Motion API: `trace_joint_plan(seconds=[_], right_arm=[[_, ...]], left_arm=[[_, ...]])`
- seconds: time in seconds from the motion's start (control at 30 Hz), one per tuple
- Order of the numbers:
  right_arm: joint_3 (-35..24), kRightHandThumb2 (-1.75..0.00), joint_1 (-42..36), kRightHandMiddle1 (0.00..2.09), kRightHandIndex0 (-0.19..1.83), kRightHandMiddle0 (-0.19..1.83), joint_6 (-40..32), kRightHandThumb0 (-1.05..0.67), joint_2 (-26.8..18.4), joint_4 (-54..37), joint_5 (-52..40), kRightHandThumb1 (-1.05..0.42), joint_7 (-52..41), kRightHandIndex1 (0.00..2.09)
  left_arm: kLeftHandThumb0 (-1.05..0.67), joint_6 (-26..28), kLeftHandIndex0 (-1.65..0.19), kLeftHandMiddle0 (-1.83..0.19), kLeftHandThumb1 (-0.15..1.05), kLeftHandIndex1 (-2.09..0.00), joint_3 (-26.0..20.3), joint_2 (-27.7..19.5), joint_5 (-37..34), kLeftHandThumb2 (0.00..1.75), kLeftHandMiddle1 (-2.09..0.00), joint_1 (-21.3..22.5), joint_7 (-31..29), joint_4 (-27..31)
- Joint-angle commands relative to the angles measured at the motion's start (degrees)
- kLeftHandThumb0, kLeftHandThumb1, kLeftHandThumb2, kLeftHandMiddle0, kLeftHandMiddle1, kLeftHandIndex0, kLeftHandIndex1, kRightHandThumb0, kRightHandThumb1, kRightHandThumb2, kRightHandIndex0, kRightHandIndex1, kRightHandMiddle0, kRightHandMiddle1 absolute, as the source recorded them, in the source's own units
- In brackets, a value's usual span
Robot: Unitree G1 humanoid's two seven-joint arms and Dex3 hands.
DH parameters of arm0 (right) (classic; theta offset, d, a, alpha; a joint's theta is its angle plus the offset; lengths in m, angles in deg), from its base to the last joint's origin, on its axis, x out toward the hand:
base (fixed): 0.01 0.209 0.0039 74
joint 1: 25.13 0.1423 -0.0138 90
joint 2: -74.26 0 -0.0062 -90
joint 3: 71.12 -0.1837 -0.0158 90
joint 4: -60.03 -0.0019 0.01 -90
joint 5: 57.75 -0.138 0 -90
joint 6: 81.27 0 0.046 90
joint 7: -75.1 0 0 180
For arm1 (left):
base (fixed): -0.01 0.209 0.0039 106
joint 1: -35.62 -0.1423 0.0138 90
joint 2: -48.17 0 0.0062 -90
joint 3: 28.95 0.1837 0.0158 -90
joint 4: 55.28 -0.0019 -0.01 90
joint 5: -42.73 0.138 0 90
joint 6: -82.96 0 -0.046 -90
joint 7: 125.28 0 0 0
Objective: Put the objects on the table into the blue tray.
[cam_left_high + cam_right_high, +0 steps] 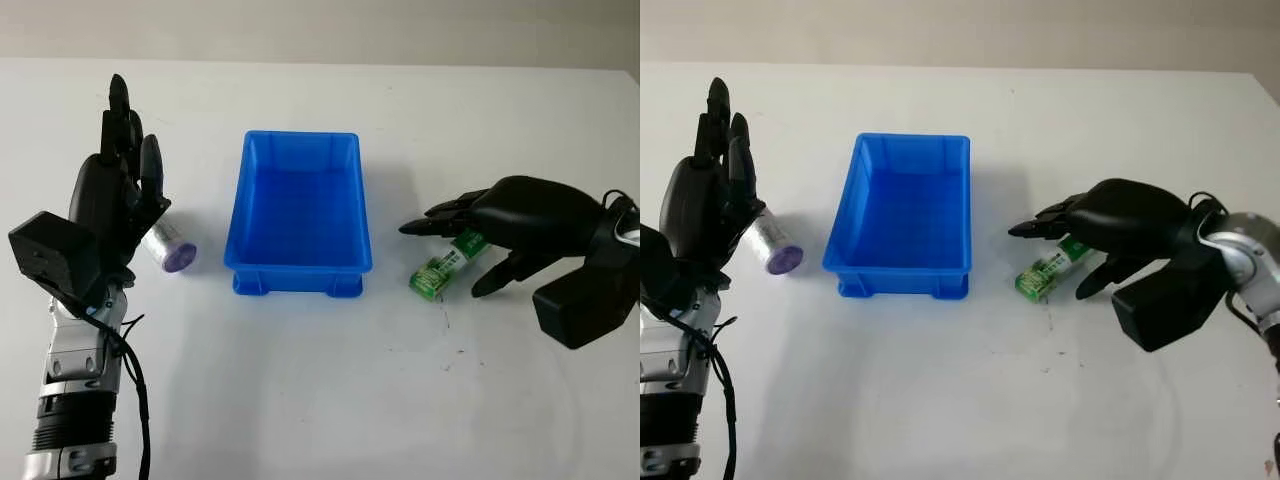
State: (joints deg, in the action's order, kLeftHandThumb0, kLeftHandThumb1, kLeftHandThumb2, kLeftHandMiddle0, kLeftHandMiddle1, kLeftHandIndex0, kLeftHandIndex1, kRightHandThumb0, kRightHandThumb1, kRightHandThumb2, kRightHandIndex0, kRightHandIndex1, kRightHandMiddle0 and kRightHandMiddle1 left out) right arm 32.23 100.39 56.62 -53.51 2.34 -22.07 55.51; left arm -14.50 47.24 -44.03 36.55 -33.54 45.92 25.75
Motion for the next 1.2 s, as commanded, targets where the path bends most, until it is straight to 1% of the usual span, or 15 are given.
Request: trace_joint_plan(seconds=[0.0,0.1,0.13,0.2,0.27,0.4,0.43,0.47,0.57,0.63,0.7,0.83,0.93,1.07,1.17], right_arm=[[1.2,-0.06,-0.2,0.12,0.6,0.58,1.4,-0.34,0.8,1.3,1.5,-0.83,2.1,0.15],[1.8,-0.07,-0.7,0.16,0.67,0.66,2.0,-0.3,0.6,1.7,2.6,-0.85,3.7,0.19],[1.8,-0.06,-1.1,0.21,0.68,0.66,2.1,-0.29,0.6,1.6,2.5,-0.86,4.1,0.24],[1.8,-0.06,-1.7,0.91,0.45,0.38,3.0,-0.27,0.7,1.7,2.8,-0.88,6.1,0.9],[1.9,-0.06,-2.1,1.39,0.28,0.25,4.1,-0.26,0.6,1.9,4.0,-0.92,9.4,1.43],[2.5,-0.05,-1.9,1.82,0.31,0.25,7.2,-0.26,0.3,2.9,11.1,-0.91,21.7,1.83],[2.9,-0.05,-1.6,1.84,0.32,0.25,7.5,-0.27,0.2,3.2,13.1,-0.9,24.7,1.87],[3.4,-0.05,-1.3,1.78,0.35,0.29,7.7,-0.28,0.1,3.6,14.8,-0.9,27.2,1.88],[5.0,-0.06,-0.3,1.95,0.43,0.34,7.8,-0.37,0.1,5.5,19.7,-0.91,35.2,2.06],[6.0,-0.07,0.2,2.06,0.55,0.39,6.7,-0.42,0.3,6.5,22.3,-0.97,39.8,2.09],[6.8,-0.07,0.5,2.07,0.66,0.45,5.0,-0.44,0.2,6.6,24.4,-1.02,43.2,2.09],[8.3,-0.1,1.7,1.97,0.74,0.53,2.3,-0.44,0.1,7.0,26.4,-1.05,46.0,2.09],[9.9,-0.11,3.1,2.07,0.8,0.55,1.4,-0.44,0.7,9.0,27.5,-1.04,48.7,2.09],[11.9,-0.08,5.5,2.09,0.82,0.59,0.3,-0.44,1.1,11.1,28.3,-1.05,50.4,2.09],[11.8,-0.06,8.0,2.09,0.8,0.61,-0.6,-0.42,1.8,12.6,27.2,-1.02,51.6,2.09]], left_arm=[[-0.84,0.1,0.19,0.19,1.05,0.0,-0.2,-0.5,-0.3,0.69,0.0,0.5,-0.1,0.7],[-0.84,0.3,0.19,0.19,1.05,0.0,-0.2,-0.4,-0.3,0.69,0.0,0.3,0.0,1.0],[-0.84,0.3,0.19,0.19,1.05,0.0,-0.2,-0.4,-0.3,0.69,0.0,0.2,0.1,1.0],[-0.83,0.3,0.19,0.19,1.05,0.0,-0.3,-0.3,-0.2,0.69,0.0,0.2,0.3,1.1],[-0.83,0.1,0.19,0.19,1.05,0.0,-0.4,-0.3,-0.3,0.69,0.0,0.3,0.3,0.8],[-0.84,0.3,0.19,0.19,1.05,0.0,-0.3,-0.5,-0.5,0.68,0.0,0.4,-0.1,0.7],[-0.84,0.2,0.19,0.19,1.05,0.0,-0.3,-0.5,-0.5,0.68,0.0,0.4,-0.1,0.7],[-0.84,0.2,0.19,0.19,1.05,0.0,-0.3,-0.5,-0.4,0.68,0.0,0.4,-0.1,0.6],[-0.84,0.2,0.19,0.19,1.05,0.0,-0.2,-0.5,-0.3,0.69,0.0,0.5,-0.1,0.5],[-0.84,-0.2,0.19,0.19,1.05,0.0,-0.2,-0.4,-0.3,0.69,0.0,0.5,-0.1,0.3],[-0.84,-0.3,0.19,0.19,1.05,0.0,-0.2,-0.4,-0.2,0.69,0.0,0.6,0.0,0.1],[-0.84,-0.3,0.19,0.19,1.05,0.0,-0.2,-0.4,-0.3,0.69,0.0,0.7,-0.1,0.1],[-0.84,-0.2,0.19,0.19,1.05,0.0,-0.2,-0.4,-0.6,0.69,0.0,0.8,-0.4,0.1],[-0.83,0.1,0.19,0.19,1.05,0.0,-0.2,-0.4,-0.3,0.69,0.0,0.6,-0.2,0.5],[-0.84,0.4,0.19,0.19,1.05,0.0,-0.1,-0.6,-0.1,0.69,0.0,0.5,-0.2,0.7]])
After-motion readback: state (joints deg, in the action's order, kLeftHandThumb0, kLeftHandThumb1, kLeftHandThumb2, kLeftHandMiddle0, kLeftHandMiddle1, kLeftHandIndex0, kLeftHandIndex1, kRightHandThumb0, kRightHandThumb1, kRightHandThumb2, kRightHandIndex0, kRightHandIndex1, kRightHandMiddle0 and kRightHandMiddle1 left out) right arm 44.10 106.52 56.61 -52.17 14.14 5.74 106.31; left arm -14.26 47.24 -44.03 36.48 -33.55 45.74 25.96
